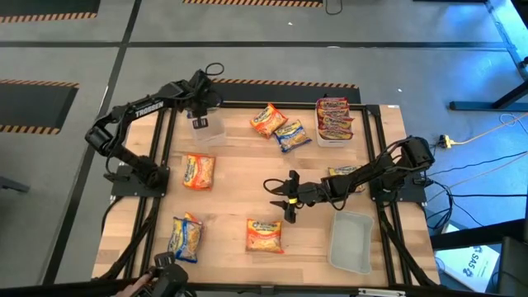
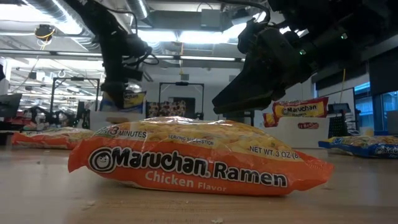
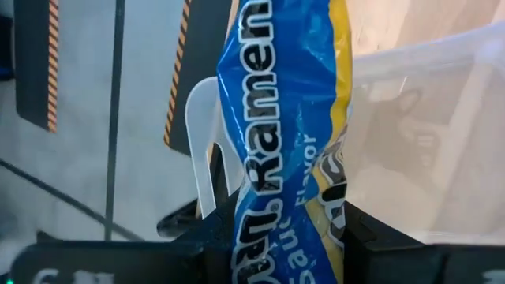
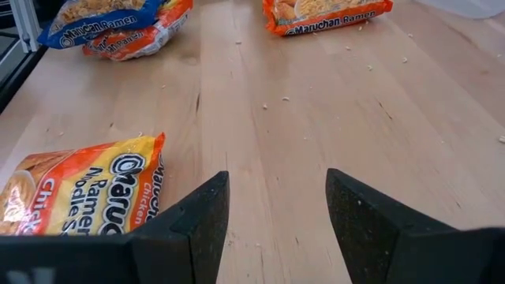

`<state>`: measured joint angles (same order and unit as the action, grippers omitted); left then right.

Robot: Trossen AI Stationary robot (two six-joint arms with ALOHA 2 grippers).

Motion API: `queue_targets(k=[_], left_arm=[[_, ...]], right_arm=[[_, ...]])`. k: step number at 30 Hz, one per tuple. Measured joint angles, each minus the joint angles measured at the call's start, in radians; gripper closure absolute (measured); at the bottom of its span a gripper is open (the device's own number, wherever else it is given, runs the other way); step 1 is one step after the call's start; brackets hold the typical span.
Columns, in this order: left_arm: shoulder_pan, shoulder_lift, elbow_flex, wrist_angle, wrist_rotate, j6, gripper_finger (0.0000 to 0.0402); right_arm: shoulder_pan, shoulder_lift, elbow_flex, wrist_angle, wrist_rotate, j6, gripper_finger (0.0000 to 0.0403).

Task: Sort Maruchan noodles
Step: Put the center left blue noodle pack into the transparent bin

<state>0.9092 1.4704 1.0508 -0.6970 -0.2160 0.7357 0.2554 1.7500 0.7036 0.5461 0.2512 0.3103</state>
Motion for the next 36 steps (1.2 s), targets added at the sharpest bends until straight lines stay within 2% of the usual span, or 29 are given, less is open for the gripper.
queue_targets(k=[5,12,17,23,36], left_arm=[[-0.001,0.0,0.0,-0.046,-0.013,-0.05,0.0307],[-0.025,-0.019,0.002,-0.056,-0.092,-0.055,0.0307],[-0.029,-0.019,0.063,-0.17,-0.126,-0.133,0.0307],[-0.012,-0.008,0.068,-0.187,-0.091,-0.158,0.0307],[0.021,0.128,0.067,-0.149,-0.086,-0.186,0.0307]], right_arm=[[0.0,0.0,0.0,0.0,0.0,0.0,0.0207],[0.0,0.0,0.0,-0.001,0.0,-0.001,0.0207],[0.0,0.0,0.0,-0.001,0.0,-0.005,0.0207],[0.0,0.0,0.0,0.011,0.0,-0.023,0.0207],[0.0,0.0,0.0,0.006,-0.019,-0.008,0.0207]])
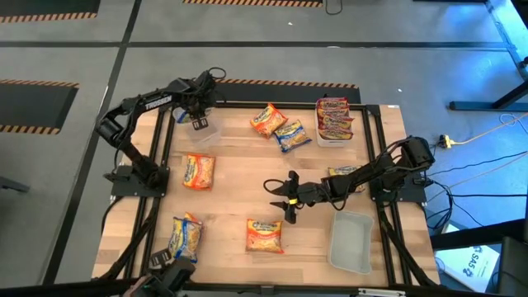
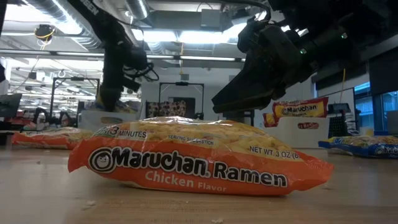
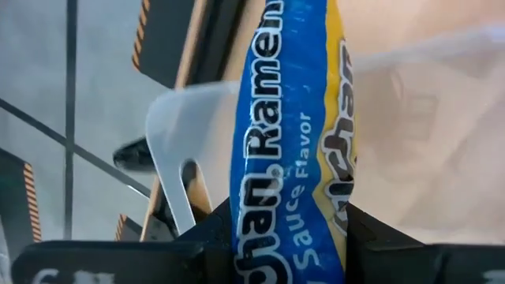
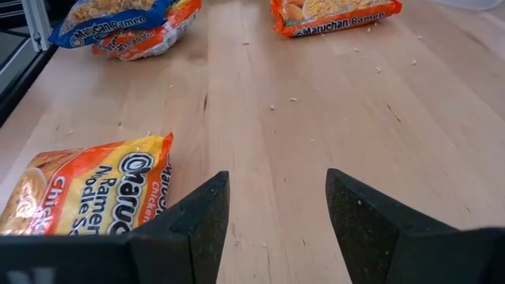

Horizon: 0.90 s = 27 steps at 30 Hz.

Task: Sort Maruchan noodles
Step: Put the center left blue noodle pack into the transparent bin

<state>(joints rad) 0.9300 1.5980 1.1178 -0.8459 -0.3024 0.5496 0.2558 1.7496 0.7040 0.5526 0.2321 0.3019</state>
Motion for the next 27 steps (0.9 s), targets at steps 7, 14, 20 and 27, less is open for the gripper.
queue_targets(k=[7,14,20,27], left_arm=[[-0.004,-0.001,0.0,0.11,0.013,-0.041,0.0307],[0.026,-0.007,-0.035,0.232,0.115,-0.072,0.0307],[0.052,-0.007,-0.113,0.316,0.156,-0.072,0.0307],[0.068,-0.007,-0.161,0.342,0.148,-0.053,0.0307]], right_arm=[[0.0,0.0,0.0,-0.002,-0.005,0.0,0.0207],[0.0,0.0,0.0,-0.002,-0.006,-0.015,0.0207],[0.0,0.0,0.0,-0.002,-0.015,-0.015,0.0207],[0.0,0.0,0.0,-0.002,-0.015,-0.018,0.0207]])
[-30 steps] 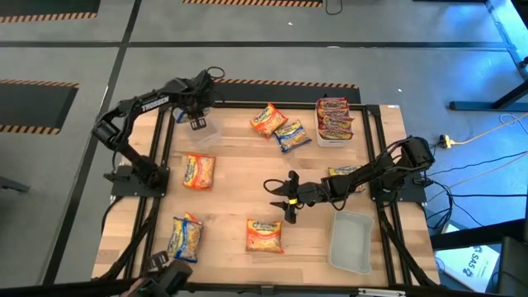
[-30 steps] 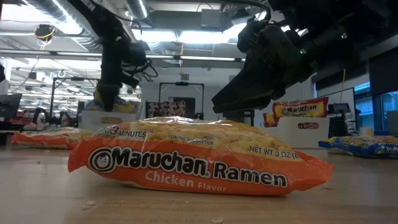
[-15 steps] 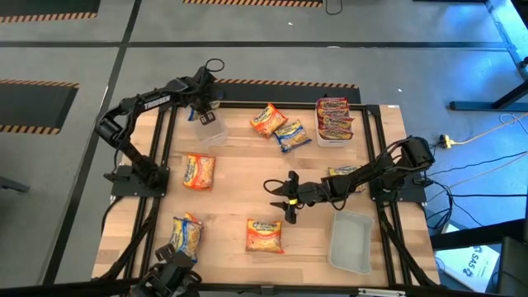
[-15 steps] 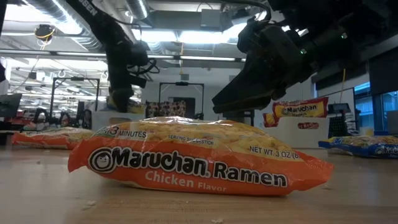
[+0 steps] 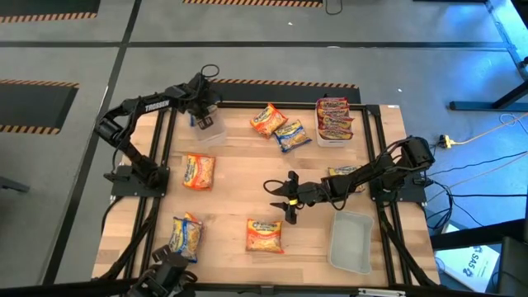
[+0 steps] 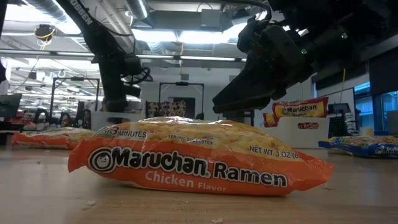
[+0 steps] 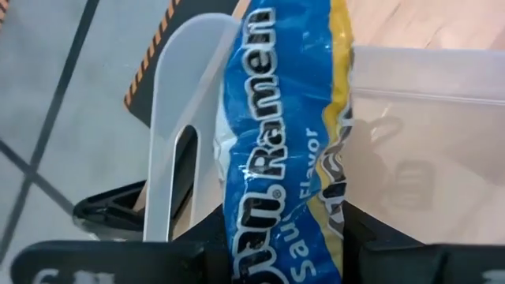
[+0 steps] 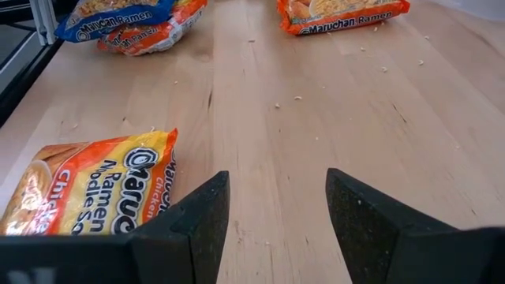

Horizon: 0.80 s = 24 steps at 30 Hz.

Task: Sort Maruchan noodles
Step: Put the center left blue noodle pack into the transparent bin

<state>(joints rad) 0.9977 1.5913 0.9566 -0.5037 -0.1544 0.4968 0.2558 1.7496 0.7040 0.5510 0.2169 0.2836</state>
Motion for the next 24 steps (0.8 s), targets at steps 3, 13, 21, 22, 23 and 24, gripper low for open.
queue_targets(k=[3,13,21,22,23,24], left_arm=[[-0.004,0.0,0.0,0.0,-0.046,0.024,0.0307],[-0.018,-0.009,0.025,0.004,-0.265,0.01,0.0248],[-0.046,-0.012,0.026,-0.009,-0.303,0.01,0.0244],[-0.055,-0.019,0.026,-0.016,-0.299,0.01,0.0244],[-0.067,-0.031,0.026,-0.021,-0.3,0.011,0.0243],[-0.078,-0.044,0.026,-0.02,-0.3,0.01,0.0243]], right_arm=[[0.0,0.0,0.0,0.0,0.0,0.0,0.0207],[0.0,0.0,0.0,0.001,-0.019,0.001,0.0207],[0.0,0.0,0.0,0.006,-0.024,0.003,0.0207],[0.0,0.0,0.0,0.006,-0.027,0.003,0.0207],[0.0,0.0,0.0,0.007,-0.027,0.003,0.0207],[0.0,0.0,0.0,0.007,-0.027,0.003,0.0207]])
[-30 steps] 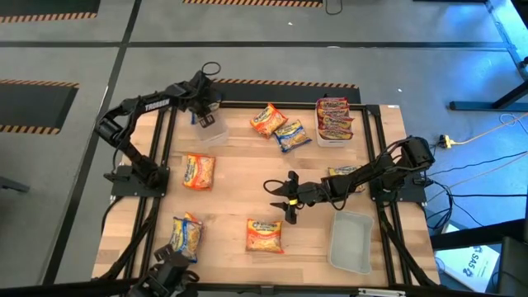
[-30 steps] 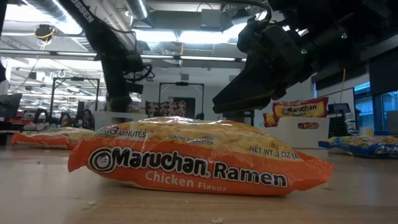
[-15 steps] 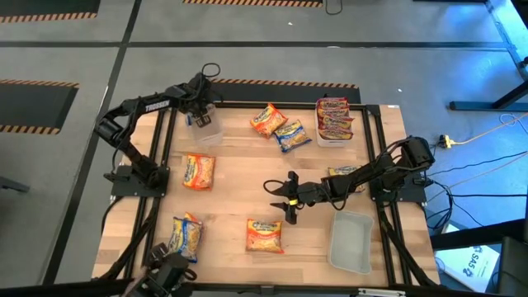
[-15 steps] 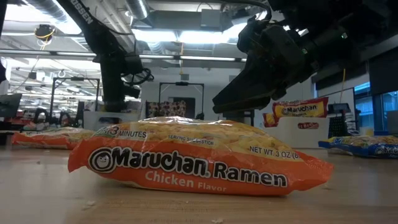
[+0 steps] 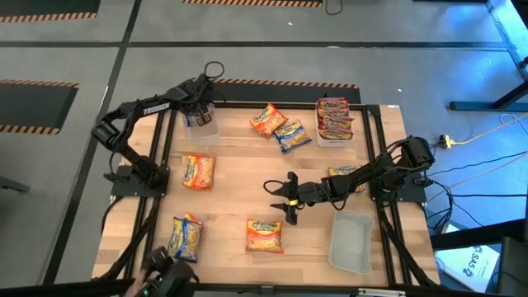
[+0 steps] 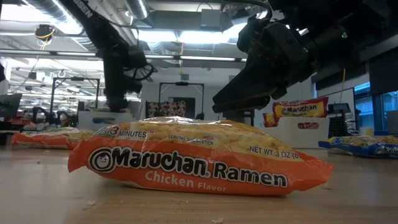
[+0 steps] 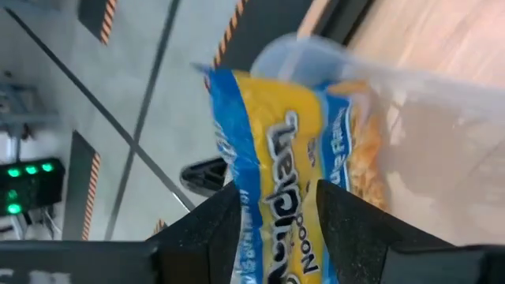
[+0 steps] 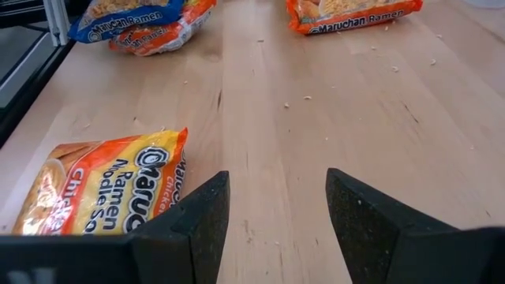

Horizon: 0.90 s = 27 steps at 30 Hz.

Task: Sort Maruchan noodles
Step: Put the center left blue noodle pack into the transparent bin

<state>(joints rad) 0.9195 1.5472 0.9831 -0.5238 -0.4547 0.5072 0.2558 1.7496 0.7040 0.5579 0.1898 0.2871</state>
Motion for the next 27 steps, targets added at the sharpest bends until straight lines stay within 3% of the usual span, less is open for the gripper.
queue_targets(k=[7,11,14,20,22,24,27], left_arm=[[-0.085,-0.147,0.001,-0.001,0.004,-0.019,0.0244],[-0.152,-0.249,0.001,-0.008,0.069,-0.107,0.0243],[-0.213,-0.315,0.001,-0.01,0.208,-0.227,0.0244],[-0.354,-0.398,0.001,-0.009,0.629,-0.436,0.0245],[-0.42,-0.395,-0.008,0.008,0.699,-0.475,0.0245],[-0.501,-0.395,-0.036,0.024,0.697,-0.501,0.0245],[-0.626,-0.387,-0.117,0.125,0.612,-0.536,0.0245]], right_arm=[[0.0,0.0,0.0,0.0,-0.017,-0.003,0.0207],[0.0,0.0,0.0,0.002,-0.017,-0.003,0.0207],[-0.001,0.0,0.0,0.002,-0.016,-0.003,0.0207],[-0.009,-0.003,0.0,-0.001,-0.008,-0.022,0.0207],[-0.023,-0.019,0.002,-0.02,0.003,-0.03,0.0207],[-0.044,-0.042,0.015,-0.061,0.022,-0.031,0.0207],[-0.082,-0.083,0.05,-0.165,0.038,-0.034,0.0207]])
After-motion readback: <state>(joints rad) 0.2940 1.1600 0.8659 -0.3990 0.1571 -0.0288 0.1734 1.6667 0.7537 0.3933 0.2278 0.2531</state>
